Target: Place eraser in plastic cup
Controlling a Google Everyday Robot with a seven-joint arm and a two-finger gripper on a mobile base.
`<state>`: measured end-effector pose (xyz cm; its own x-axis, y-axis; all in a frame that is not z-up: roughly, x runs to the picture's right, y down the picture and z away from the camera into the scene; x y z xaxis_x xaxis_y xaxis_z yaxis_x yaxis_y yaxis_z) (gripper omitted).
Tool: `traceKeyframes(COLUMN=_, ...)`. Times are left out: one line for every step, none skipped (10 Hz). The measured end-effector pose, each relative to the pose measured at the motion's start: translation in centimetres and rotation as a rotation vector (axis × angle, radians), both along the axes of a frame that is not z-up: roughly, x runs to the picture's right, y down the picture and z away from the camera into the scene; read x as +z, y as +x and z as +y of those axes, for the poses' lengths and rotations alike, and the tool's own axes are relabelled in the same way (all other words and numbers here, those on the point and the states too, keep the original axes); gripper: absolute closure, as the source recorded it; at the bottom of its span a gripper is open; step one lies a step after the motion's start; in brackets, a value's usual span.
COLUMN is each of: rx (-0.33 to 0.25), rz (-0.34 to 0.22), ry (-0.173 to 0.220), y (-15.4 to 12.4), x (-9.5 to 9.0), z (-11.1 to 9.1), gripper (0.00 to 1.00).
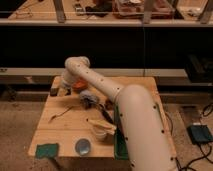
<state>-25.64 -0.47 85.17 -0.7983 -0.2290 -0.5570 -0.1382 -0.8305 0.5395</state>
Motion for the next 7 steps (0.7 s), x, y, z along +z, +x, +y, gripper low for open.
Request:
traceKeyframes(rx=0.001, rz=-0.005, ry=0.003, y=1.2, x=-1.9, z=-0.1, gripper=0.77)
traceKeyframes(rx=-0.002, rz=-0.007, ry=0.006, y=2.9, x=-4.6, z=0.6, gripper=0.77)
traceKeyframes(rx=-0.006, rz=-0.004, ry=0.007, y=5.2, x=-7.5, z=2.1, gripper=0.77)
traceKeyframes(rx=-0.006, rz=0.002, ry=0.007, y=6.9, x=-9.1, z=3.2, gripper=0.77)
traceKeyframes(rx=-0.011, rz=0.011, ry=0.009, y=9.0, x=-11.2, z=4.9, gripper=0.77)
traceKeyframes(rx=-0.021, rz=0.022, ry=0.012, y=10.7, x=-13.3, z=6.3, gripper=0.77)
traceKeyframes(rx=-0.034, rz=0.037, ry=0.012, y=12.5, x=-15.4, z=8.0, gripper=0.77)
